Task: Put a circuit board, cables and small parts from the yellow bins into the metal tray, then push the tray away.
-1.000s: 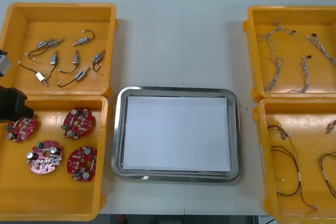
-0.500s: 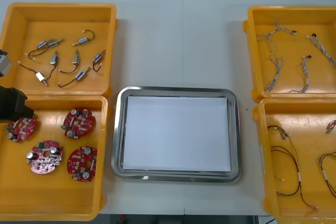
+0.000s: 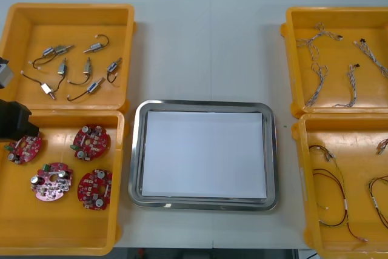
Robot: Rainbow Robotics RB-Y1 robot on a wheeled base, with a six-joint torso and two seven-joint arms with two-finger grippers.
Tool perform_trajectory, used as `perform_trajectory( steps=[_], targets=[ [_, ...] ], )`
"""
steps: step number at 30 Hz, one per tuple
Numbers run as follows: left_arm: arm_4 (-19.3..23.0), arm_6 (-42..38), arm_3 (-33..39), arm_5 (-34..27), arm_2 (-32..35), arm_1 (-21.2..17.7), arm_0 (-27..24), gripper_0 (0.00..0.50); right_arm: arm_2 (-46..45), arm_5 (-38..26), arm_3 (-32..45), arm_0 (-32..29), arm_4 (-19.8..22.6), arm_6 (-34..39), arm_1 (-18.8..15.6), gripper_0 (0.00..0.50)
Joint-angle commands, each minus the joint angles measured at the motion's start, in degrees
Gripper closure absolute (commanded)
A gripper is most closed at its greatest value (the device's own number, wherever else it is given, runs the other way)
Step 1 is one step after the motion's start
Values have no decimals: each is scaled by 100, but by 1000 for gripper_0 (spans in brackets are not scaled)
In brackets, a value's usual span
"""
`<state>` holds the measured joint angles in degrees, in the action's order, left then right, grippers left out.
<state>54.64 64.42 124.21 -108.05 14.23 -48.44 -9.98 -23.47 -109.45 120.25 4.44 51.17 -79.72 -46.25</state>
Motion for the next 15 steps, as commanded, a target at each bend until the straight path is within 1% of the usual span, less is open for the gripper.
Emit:
perform_trajectory(
  steps=[1,15],
  targets=[
    [-6,369,42,56,-52,-245,-171,0,-122,-32,183,-84,51,211,37,0],
    [-6,369,42,56,-52,-245,-171,0,-166,-50,157,-84,60,211,2,0]
  ],
)
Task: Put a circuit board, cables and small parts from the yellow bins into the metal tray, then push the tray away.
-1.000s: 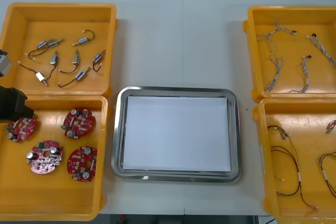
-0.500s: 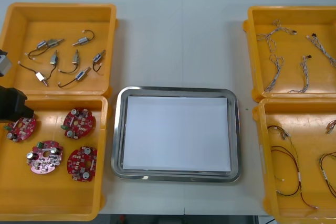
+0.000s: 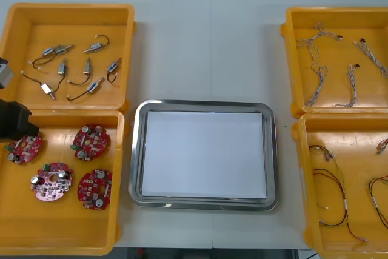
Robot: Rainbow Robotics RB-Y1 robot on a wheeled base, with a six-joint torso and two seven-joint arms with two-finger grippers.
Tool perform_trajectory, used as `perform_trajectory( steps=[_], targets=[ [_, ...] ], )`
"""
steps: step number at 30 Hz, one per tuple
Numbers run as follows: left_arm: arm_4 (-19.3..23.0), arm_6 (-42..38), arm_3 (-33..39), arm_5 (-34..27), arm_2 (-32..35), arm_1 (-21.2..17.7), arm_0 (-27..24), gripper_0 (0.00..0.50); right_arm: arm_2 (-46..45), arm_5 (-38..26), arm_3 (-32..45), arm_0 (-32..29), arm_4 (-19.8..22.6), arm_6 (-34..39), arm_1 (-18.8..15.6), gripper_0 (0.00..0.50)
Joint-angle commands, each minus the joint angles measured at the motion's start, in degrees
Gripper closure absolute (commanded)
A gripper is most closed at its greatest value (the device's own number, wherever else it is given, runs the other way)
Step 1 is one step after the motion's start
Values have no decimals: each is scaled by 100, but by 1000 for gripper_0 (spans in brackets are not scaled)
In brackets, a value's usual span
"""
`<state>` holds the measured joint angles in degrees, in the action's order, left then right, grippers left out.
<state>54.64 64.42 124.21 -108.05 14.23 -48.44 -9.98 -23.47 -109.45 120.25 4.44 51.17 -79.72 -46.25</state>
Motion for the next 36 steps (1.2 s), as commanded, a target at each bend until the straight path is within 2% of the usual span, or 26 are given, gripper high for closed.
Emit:
perform_trajectory(
  steps=[1,2,3,14,25,32,36],
  targets=[
    [-6,369,42,56,-52,-245,-171,0,-166,-50,157,-84,60,211,2,0],
    [-6,369,42,56,-52,-245,-171,0,-184,-50,166,-84,60,211,2,0],
    [38,361,-28,-15,-193,-113,57,0,-193,-50,192,-58,69,211,-42,0],
    [161,308,95,-195,-61,-165,75,0,-219,143,201,-383,139,159,-15,0],
    [73,317,191,399,-43,-218,488,0,-184,1084,280,-1323,-46,-8,-7,0],
    [-15,343,191,847,-43,-297,840,0,141,2024,333,-2000,-195,-105,2,0],
    [-67,387,191,1093,-43,-350,1059,0,405,2499,333,-2281,-459,-114,108,0]
  ],
)
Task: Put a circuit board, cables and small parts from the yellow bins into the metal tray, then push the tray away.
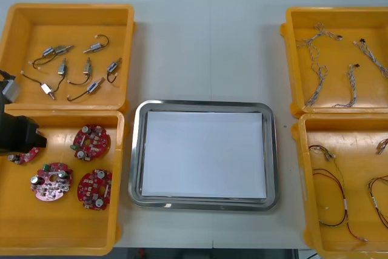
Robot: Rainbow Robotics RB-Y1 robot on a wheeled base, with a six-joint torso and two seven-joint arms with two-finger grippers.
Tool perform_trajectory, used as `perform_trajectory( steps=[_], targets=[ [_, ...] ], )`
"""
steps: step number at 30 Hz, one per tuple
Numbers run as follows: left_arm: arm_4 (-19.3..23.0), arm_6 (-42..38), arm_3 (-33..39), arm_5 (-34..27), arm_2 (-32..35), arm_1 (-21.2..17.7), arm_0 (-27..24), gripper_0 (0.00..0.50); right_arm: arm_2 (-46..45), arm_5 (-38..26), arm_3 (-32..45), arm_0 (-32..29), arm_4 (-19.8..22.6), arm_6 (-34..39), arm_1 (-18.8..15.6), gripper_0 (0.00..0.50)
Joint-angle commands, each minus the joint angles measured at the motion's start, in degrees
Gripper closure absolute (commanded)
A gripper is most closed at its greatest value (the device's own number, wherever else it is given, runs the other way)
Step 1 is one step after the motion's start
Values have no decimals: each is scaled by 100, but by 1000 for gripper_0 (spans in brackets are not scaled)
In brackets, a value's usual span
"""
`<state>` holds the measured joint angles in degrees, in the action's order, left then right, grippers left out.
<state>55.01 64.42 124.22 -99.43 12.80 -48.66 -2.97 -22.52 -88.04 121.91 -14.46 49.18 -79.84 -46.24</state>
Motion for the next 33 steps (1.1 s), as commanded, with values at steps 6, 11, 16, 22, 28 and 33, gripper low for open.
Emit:
perform_trajectory(
  steps=[6,11,16,22,28,33],
  targets=[
    [-271,405,182,494,-67,-434,552,0,635,560,122,-514,-568,-102,371,0],
    [-553,387,147,661,-339,-504,622,0,828,674,114,-567,-708,-102,450,0],
    [-614,422,-117,978,-550,-504,631,0,907,964,114,-743,-822,-128,450,0],
    [-843,501,-398,1408,-849,-504,631,0,995,1500,105,-1015,-989,-146,450,0],
    [-992,519,-477,1540,-1016,-504,640,0,1259,2107,-308,-1024,-946,-181,450,0],
    [-1159,519,-513,1637,-1201,-504,648,0,1452,2555,-651,-962,-919,-189,450,0]
  ],
)
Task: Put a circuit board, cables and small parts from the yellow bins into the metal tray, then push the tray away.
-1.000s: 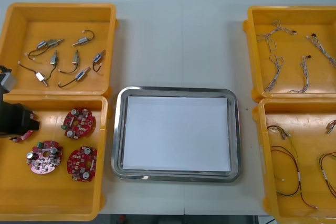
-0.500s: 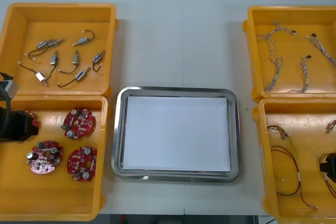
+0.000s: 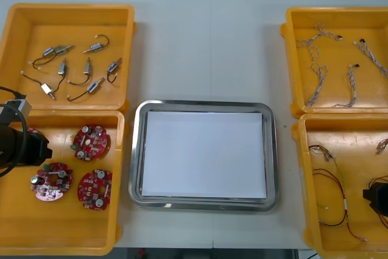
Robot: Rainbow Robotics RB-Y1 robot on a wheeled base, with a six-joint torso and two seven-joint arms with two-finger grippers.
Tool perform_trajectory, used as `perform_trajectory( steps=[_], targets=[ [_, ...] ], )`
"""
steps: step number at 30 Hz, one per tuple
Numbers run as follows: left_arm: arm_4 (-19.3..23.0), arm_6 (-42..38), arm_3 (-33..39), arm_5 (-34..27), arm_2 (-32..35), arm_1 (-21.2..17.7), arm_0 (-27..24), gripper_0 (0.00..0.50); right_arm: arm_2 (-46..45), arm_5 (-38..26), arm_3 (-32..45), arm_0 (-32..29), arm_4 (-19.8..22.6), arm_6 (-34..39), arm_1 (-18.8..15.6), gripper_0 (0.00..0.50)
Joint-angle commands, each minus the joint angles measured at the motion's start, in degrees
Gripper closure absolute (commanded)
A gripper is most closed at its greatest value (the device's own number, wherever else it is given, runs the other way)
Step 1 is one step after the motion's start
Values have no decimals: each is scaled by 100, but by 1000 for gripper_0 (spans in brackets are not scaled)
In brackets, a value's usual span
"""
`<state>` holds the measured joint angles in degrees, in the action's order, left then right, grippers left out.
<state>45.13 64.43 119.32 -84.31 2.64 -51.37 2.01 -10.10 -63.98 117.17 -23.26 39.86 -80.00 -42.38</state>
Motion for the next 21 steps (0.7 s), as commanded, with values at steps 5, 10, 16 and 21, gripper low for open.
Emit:
perform_trajectory(
  steps=[5,10,16,21],
  targets=[
    [-207,544,-49,275,-220,-242,264,0,263,123,-177,-73,13,-174,63,0],
    [-198,597,-49,477,-229,-260,431,0,325,114,-212,-73,13,-182,63,0],
    [-207,649,-58,609,-247,-260,546,0,334,123,-256,-82,30,-182,63,0],
    [-365,658,-58,723,-379,-260,590,0,386,228,-406,-82,30,-200,63,0]
  ],
)
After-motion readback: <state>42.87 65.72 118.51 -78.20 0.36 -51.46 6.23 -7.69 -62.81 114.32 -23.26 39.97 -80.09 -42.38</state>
